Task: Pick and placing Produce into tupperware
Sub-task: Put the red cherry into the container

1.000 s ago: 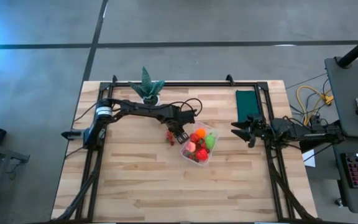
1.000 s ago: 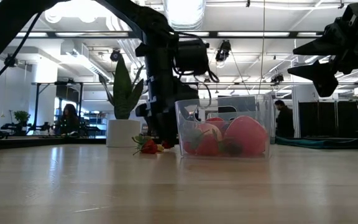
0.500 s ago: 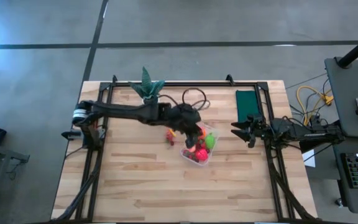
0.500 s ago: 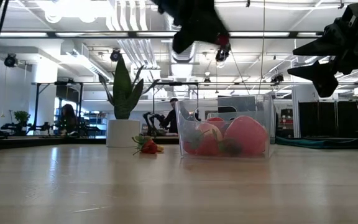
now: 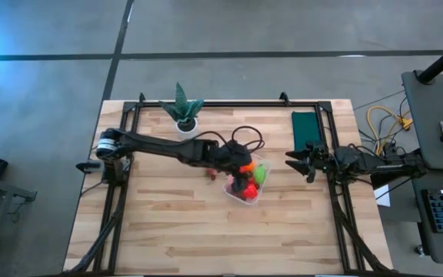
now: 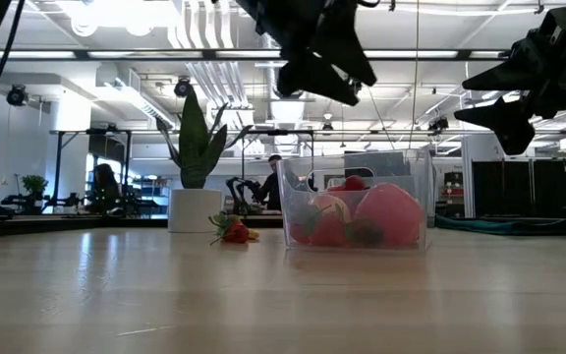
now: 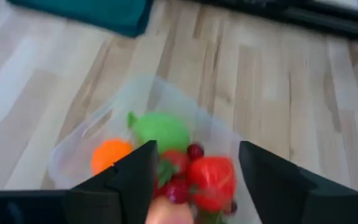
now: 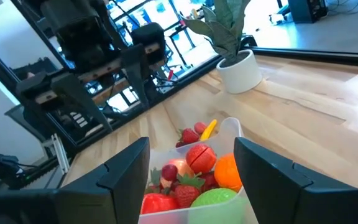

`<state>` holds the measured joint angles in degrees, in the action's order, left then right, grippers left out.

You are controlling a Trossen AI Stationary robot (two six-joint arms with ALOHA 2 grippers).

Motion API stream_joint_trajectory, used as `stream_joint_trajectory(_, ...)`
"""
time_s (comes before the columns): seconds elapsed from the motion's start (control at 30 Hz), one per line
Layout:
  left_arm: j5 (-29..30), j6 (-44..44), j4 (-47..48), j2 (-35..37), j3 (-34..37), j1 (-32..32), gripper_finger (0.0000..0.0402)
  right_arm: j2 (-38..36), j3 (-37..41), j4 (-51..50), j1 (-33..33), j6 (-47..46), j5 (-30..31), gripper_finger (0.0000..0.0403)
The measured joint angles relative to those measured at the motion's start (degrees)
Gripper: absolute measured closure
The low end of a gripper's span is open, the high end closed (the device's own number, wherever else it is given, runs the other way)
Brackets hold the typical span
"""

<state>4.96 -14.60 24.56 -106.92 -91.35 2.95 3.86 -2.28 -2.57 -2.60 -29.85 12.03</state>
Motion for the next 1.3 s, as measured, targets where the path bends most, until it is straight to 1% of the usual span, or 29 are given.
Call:
stream_joint_trajectory(0.1,-0.1,0.0,5.4,2.1,0.0,-0.2,0.0174,0.0,0.0,-0.1,0.0,0.0,0.0,0.0177)
stream_joint_trajectory(0.17,-0.1,1.2,11.5,4.0,0.0,-0.3,0.0172,0.0,0.0,-0.1,0.0,0.0,0.0,0.0177)
stream_joint_trajectory(0.23,0.0,6.1,17.6,4.4,0.0,-0.3,0.0171,0.0,0.0,-0.1,0.0,0.0,0.0,0.0177)
stream_joint_trajectory(0.3,0.4,14.1,25.3,4.7,1.3,-0.4,0.0171,0.0,0.0,-0.1,0.0,0.0,0.0,0.0177)
stream_joint_trajectory(0.37,3.5,18.9,29.0,4.6,3.8,-0.4,0.0171,0.0,0.0,-0.1,0.0,0.0,0.0,0.0177)
stream_joint_trajectory(0.47,10.7,20.3,29.6,4.6,8.3,-1.0,0.0171,0.1,0.0,-0.1,0.0,0.0,0.0,0.0177)
stream_joint_trajectory(0.5,11.7,21.4,29.5,4.5,9.8,-1.5,0.0171,0.1,0.0,-0.1,0.0,0.0,0.0,0.0177)
stream_joint_trajectory(0.6,12.1,27.2,27.6,4.5,14.2,-2.1,0.0171,0.1,0.0,-0.1,0.0,0.0,0.0,0.0177)
stream_joint_trajectory(0.7,10.7,32.8,25.4,4.5,17.6,-1.8,0.0171,0.1,0.0,-0.1,0.0,0.0,0.0,0.0177)
stream_joint_trajectory(0.77,7.9,33.6,24.2,4.6,19.1,-1.7,0.0171,0.1,0.0,-0.1,0.0,0.0,0.0,0.0177)
stream_joint_trajectory(0.87,3.2,33.5,19.8,4.6,20.9,-1.5,0.0171,0.1,0.0,0.0,0.0,0.0,0.0,0.0177)
stream_joint_trajectory(1.0,2.8,35.3,15.6,4.7,20.7,-0.6,0.0171,0.1,0.0,-0.1,0.0,0.0,0.0,0.0177)
stream_joint_trajectory(1.17,1.4,43.8,13.6,4.7,19.8,0.0,0.0171,0.1,0.0,0.0,0.0,0.0,0.0,0.0177)
stream_joint_trajectory(1.3,1.1,46.8,13.2,4.5,20.2,-0.2,0.0171,0.1,0.0,0.0,0.0,0.0,0.0,0.0177)
